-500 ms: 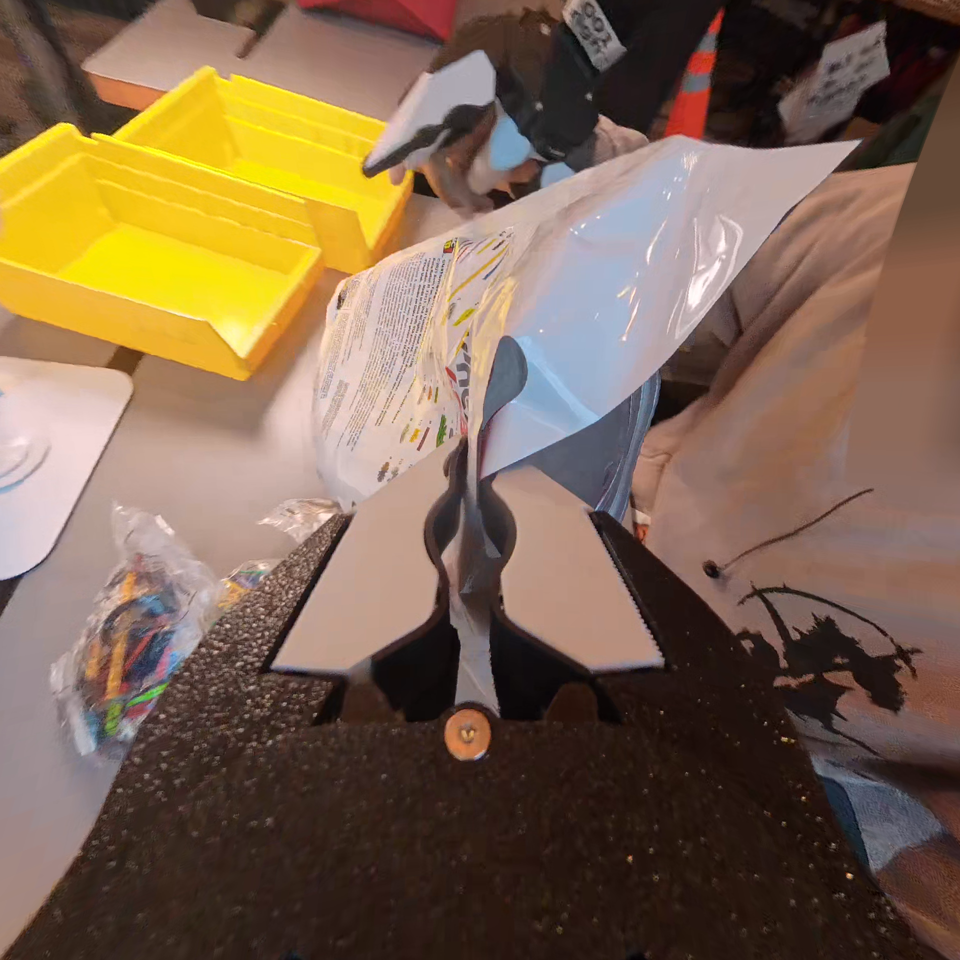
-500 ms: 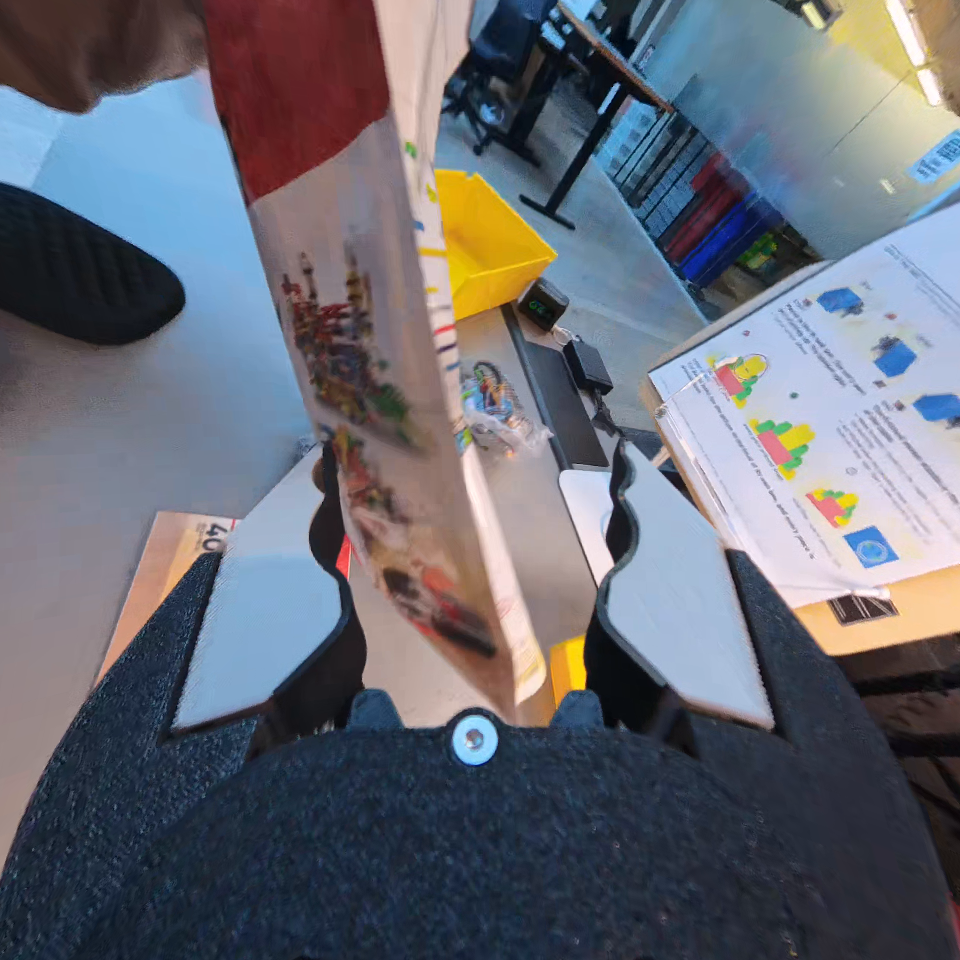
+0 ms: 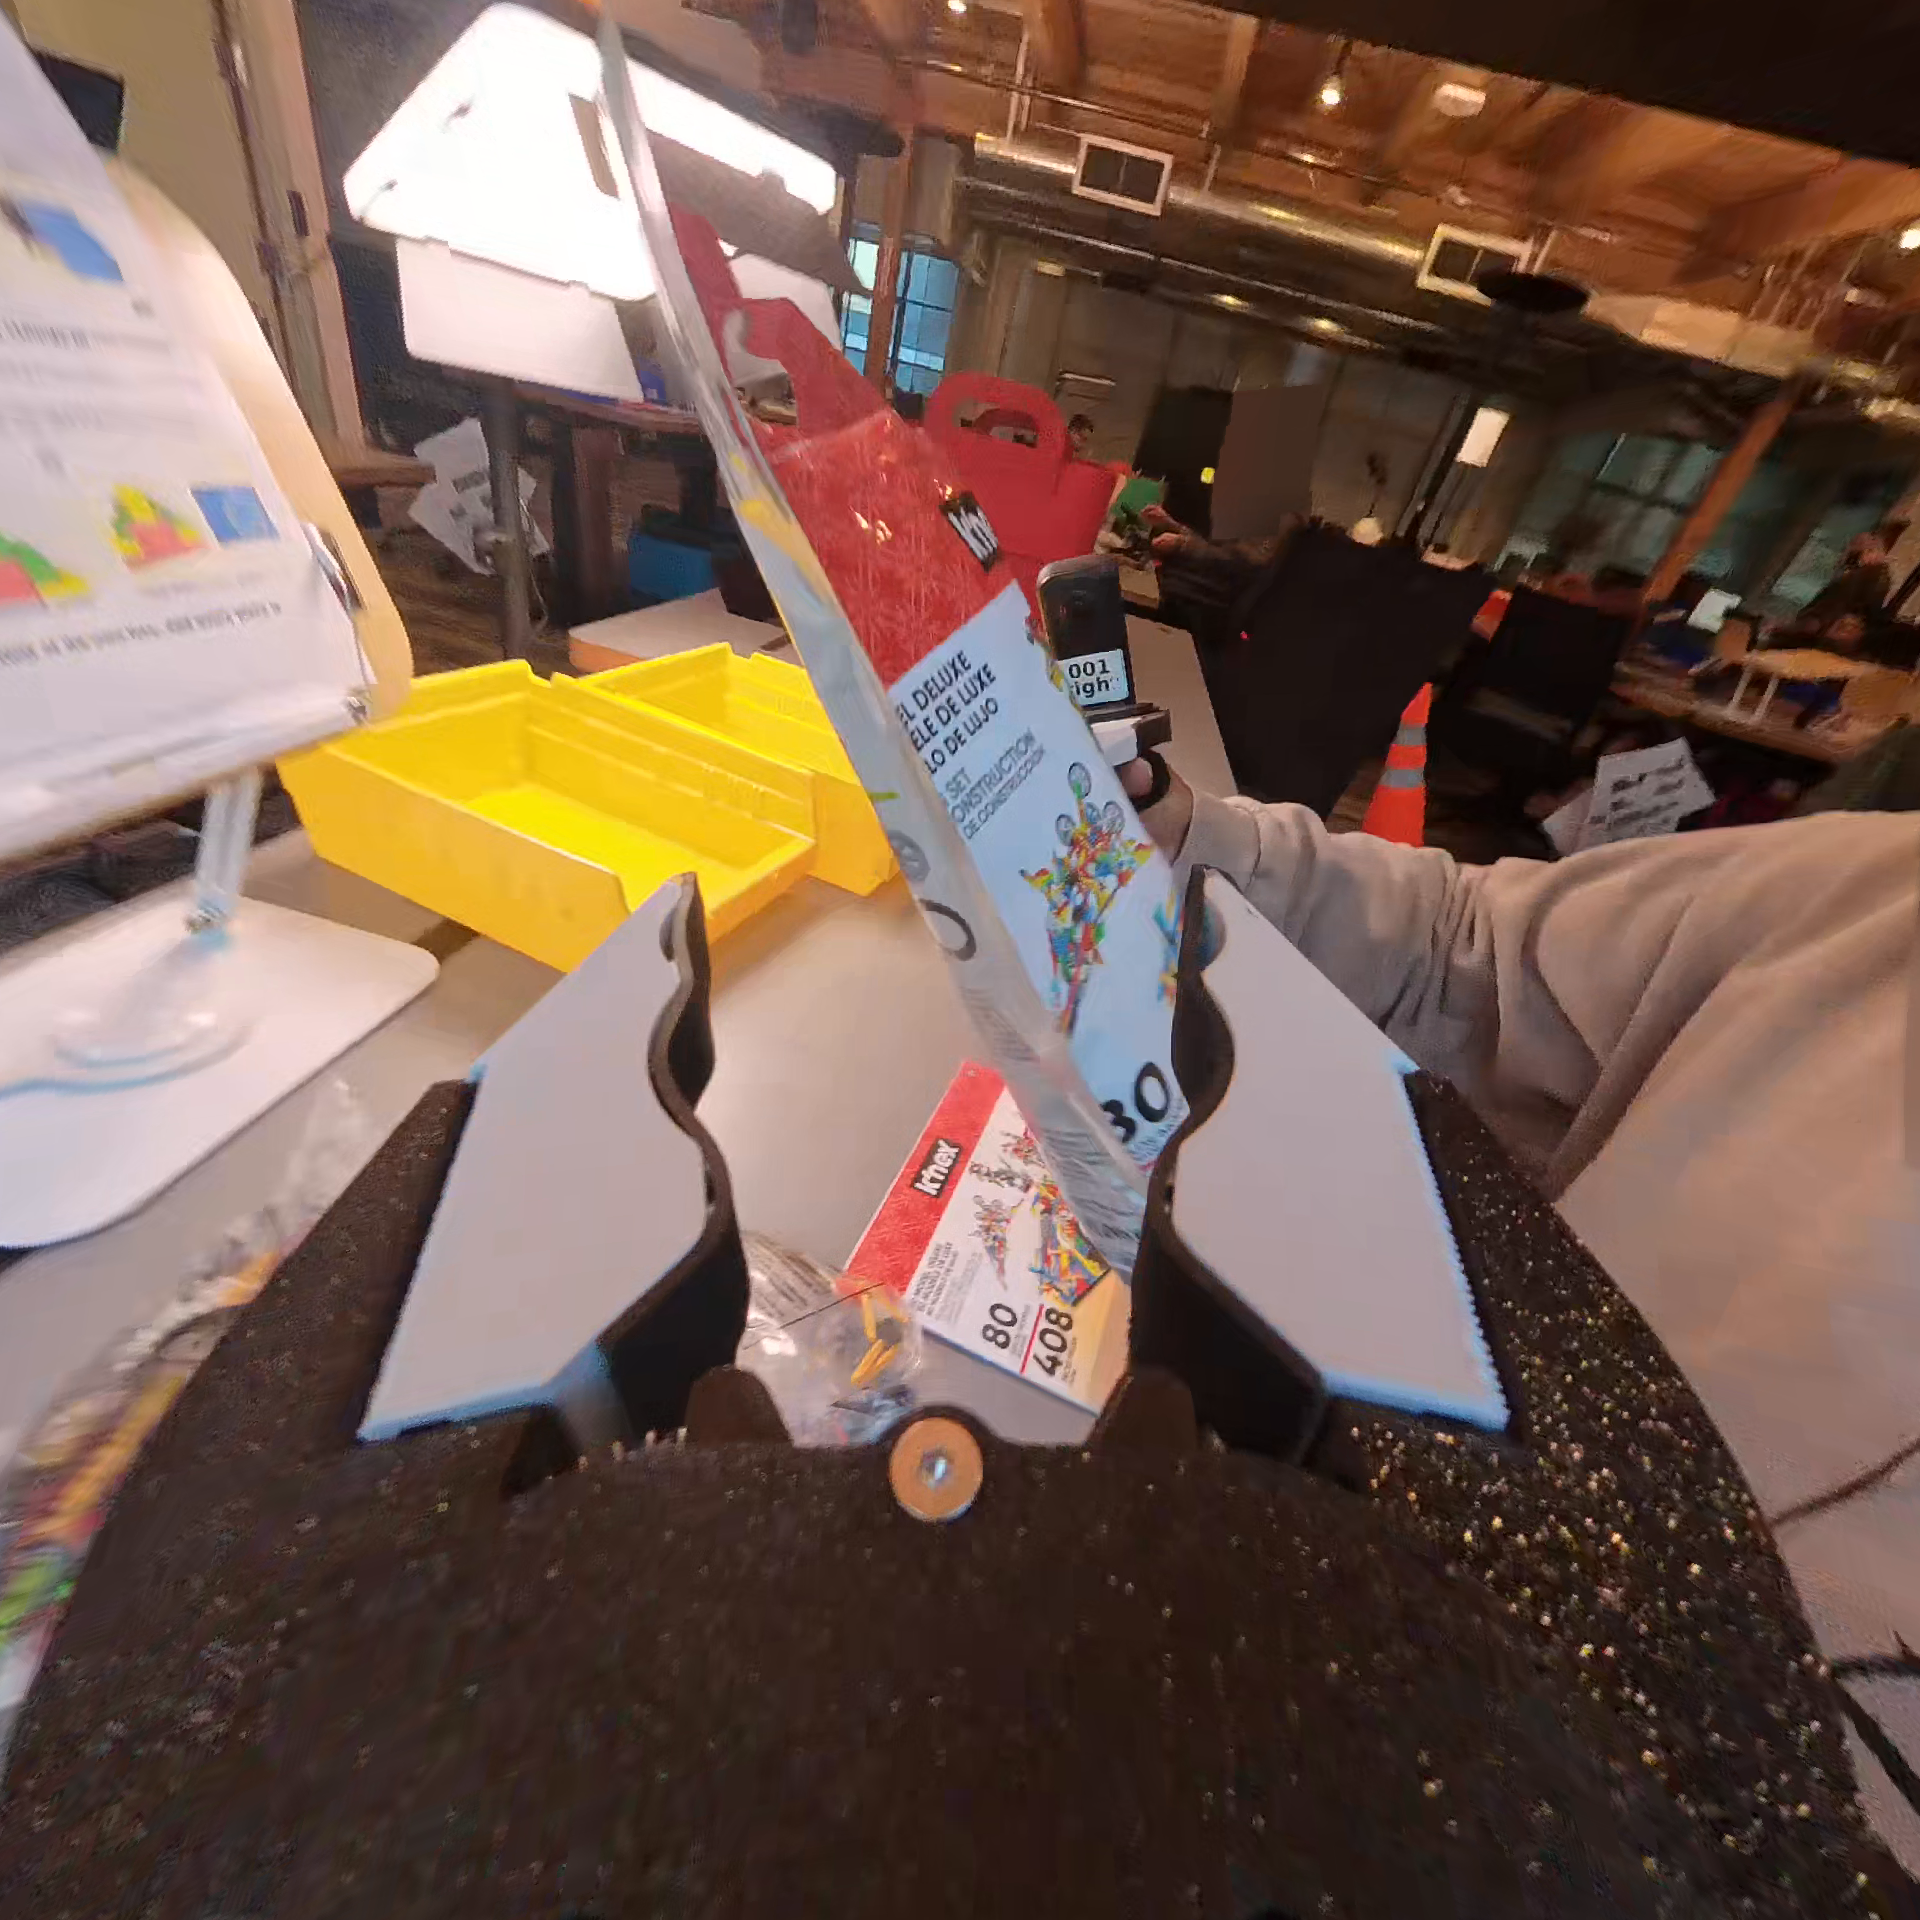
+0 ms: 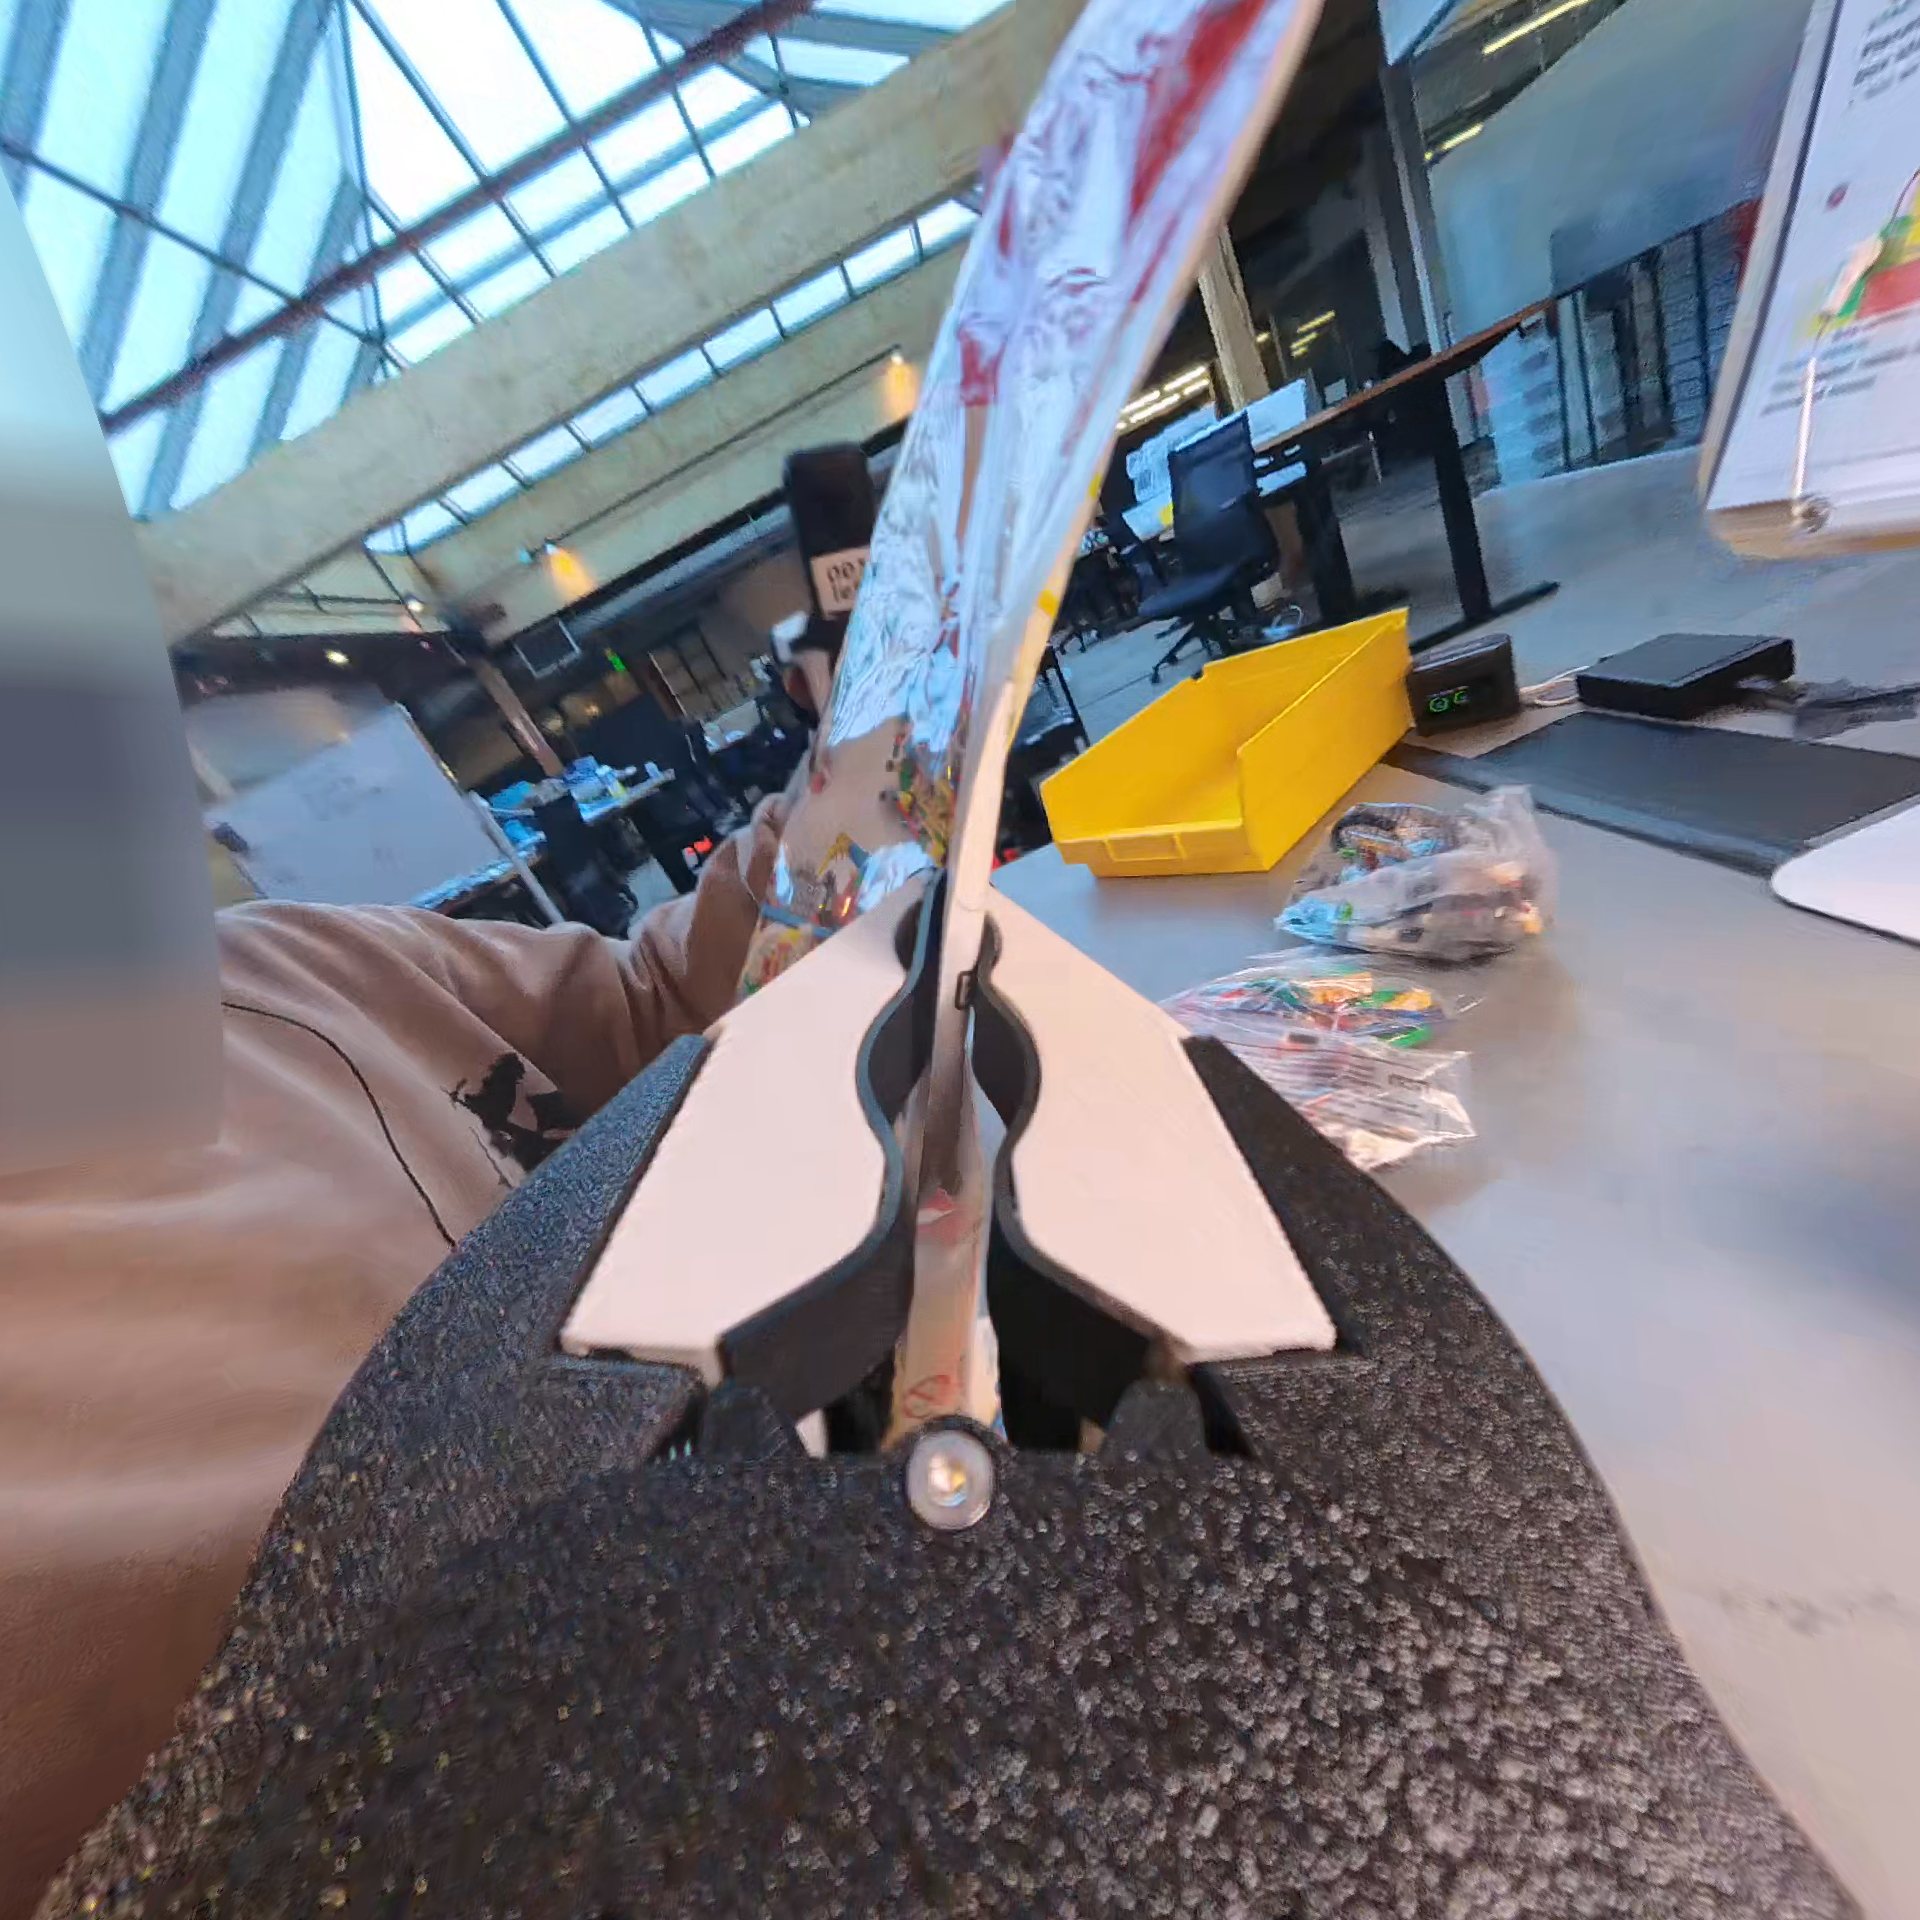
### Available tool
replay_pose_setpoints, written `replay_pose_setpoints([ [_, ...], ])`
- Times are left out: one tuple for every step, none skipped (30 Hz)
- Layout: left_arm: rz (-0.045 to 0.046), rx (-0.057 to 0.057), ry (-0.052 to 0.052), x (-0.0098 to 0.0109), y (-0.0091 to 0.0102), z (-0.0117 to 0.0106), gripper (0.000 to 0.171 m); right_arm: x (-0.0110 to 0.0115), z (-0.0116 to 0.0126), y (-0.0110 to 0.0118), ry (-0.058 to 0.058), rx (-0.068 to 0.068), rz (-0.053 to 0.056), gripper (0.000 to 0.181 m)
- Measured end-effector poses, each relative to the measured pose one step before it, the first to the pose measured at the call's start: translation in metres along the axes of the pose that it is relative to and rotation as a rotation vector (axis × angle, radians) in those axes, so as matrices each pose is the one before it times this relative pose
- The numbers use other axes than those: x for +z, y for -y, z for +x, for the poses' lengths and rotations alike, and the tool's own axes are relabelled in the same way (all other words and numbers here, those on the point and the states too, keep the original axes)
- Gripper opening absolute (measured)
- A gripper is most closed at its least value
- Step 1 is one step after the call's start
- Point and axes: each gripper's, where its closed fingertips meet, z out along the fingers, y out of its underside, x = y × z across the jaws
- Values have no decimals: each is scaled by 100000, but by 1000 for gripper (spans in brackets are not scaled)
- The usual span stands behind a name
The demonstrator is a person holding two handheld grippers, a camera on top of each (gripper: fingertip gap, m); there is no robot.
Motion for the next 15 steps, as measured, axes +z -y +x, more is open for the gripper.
replay_pose_setpoints([
  [153,-5837,-2889,1412,-1660,-167,87,491,-19,-766,2079,1856,623,0],
  [-954,-5364,-5311,1311,-1546,189,85,570,-4,-792,1610,1827,-30,0],
  [-2321,-3623,-6688,1020,-1388,484,70,525,159,-698,-3,1144,-8,0],
  [-4090,-875,-3615,573,-1249,173,31,305,126,-558,-672,-40,-203,0],
  [-5694,1824,4133,-58,-1097,-838,4,-209,135,-443,-1182,-501,-1576,0],
  [-5390,2294,6205,-562,-852,-1126,0,-761,888,-642,-6347,-2087,-4801,0],
  [-3261,-1310,1178,-610,-490,-508,0,-876,555,-990,-3737,-3657,-6352,0],
  [-2050,-3243,-1290,-345,-270,-107,0,-592,221,-798,-1164,62,-3988,0],
  [-2032,-1146,-392,-48,-258,-76,0,-108,-2,-540,587,2840,-2589,0],
  [-926,48,-78,31,-85,-41,0,34,-14,-216,674,1778,-1324,0],
  [1354,-548,-883,-34,236,40,0,-8,148,211,-712,-525,856,0],
  [2145,-1251,-935,-54,276,0,0,-29,238,500,-1358,-1377,2950,0],
  [2326,-1607,-890,-108,166,-86,0,-47,237,353,-1287,-2233,2832,12],
  [2610,-2079,-1490,-150,65,-65,0,29,92,-153,-15,-2007,728,38],
  [2735,-2726,-2339,-187,4,-4,0,169,-126,-803,1723,-467,-1988,59],
])
